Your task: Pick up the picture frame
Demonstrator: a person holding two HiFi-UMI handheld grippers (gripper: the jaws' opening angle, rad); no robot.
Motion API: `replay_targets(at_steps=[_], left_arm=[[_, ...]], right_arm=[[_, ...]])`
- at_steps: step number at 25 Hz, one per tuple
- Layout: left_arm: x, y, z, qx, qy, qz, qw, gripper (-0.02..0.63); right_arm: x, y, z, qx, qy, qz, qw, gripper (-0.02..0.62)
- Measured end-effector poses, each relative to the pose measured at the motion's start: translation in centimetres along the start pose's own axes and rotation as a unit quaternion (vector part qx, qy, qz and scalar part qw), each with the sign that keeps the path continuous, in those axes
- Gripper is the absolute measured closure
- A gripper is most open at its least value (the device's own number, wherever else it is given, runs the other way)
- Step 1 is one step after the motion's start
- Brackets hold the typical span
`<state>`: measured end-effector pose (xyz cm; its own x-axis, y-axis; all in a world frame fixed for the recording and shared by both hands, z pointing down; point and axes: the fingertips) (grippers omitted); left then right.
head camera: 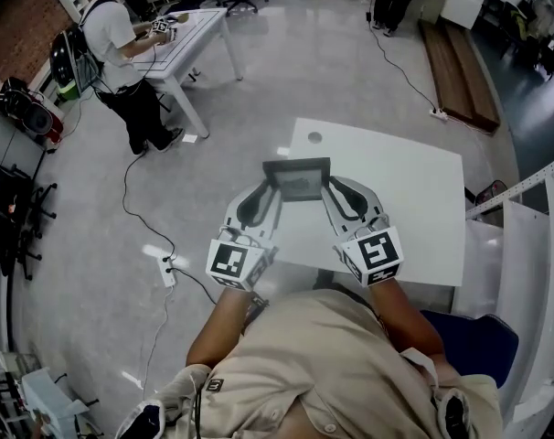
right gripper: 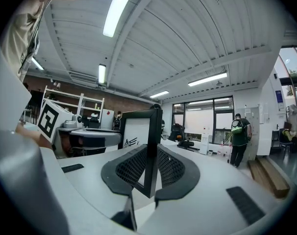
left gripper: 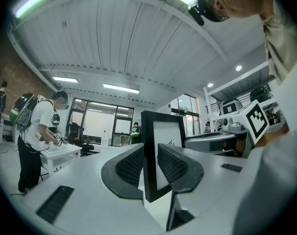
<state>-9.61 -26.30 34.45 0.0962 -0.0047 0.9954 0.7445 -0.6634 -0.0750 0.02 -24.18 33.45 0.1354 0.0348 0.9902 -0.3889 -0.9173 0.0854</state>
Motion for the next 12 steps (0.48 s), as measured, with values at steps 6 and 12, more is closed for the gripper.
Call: replay_targets(at_steps=[6,12], left_arm=[[-0.9,-0.1,0.3,0.002,0.001,0.008,1.0,0.522],[-1.5,-0.2,0.3,0.004,0.002,0.011,0.9999,0.522]], right_arm=[[-0.4,-0.1,0.0,-0.002,-0.002,-0.002,1.0,0.526],[-0.8,-0.2,-0.2,-0.001,-0.011,-0.006,1.0,0.529]])
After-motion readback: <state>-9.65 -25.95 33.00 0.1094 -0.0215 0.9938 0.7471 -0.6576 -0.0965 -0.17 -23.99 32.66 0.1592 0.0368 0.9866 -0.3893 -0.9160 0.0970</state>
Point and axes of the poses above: the fingertips, and each gripper's own axes: y forward along the fingers, z to its right, x out of its underside, and after that the axes turned 1 degree about y, right-handed
